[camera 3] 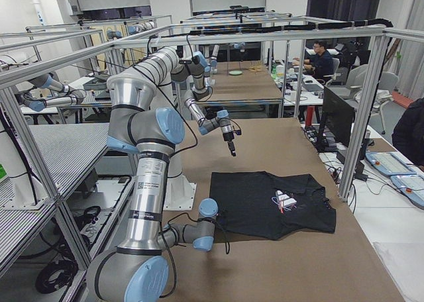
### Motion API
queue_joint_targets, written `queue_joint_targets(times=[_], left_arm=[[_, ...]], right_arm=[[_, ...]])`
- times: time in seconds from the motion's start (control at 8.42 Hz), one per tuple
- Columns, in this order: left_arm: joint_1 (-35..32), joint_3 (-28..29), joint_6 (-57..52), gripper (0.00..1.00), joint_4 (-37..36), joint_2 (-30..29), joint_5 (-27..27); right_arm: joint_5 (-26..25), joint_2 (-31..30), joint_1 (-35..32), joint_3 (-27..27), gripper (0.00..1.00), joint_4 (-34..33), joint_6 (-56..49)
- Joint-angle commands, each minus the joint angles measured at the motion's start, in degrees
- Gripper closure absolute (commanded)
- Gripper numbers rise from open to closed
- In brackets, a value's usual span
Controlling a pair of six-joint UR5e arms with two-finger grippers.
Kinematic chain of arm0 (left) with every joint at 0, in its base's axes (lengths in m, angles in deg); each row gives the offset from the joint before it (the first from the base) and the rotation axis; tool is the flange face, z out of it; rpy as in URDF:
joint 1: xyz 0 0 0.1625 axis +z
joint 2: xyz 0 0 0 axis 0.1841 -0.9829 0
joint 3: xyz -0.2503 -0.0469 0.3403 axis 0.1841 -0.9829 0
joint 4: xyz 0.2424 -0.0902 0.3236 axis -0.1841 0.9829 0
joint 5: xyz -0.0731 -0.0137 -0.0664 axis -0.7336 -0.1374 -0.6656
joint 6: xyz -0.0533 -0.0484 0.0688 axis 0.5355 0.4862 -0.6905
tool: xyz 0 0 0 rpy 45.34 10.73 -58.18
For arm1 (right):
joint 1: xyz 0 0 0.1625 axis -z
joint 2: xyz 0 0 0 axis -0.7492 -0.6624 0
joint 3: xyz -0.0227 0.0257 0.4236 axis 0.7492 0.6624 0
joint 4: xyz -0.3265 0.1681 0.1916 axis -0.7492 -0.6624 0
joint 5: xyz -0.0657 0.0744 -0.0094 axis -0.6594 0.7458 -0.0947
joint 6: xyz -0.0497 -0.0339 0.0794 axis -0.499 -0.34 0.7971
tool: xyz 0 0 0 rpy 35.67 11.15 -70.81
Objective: Fold clothes
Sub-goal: 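Move both grippers down to the hem corners nearest the robot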
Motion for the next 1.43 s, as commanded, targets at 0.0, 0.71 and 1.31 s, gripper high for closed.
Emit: queue_joint_targets(times=[0.0, 0.71, 1.31], left_arm=[[11.16, -1.58, 4.99, 0.00, 1.88, 2.22, 11.49], [22.80, 2.36, 8.53, 0.00, 1.79, 1.44, 23.22], [26.50, 4.84, 8.97, 0.22, 1.79, -0.68, 26.65]], right_arm=[[0.09, -0.61, 0.02, -0.78, 1.00, 2.00, 0.00], [0.09, -0.35, 0.02, -0.69, 1.00, 2.18, 0.00], [0.17, -0.44, 0.02, -0.78, 1.00, 2.35, 0.00]])
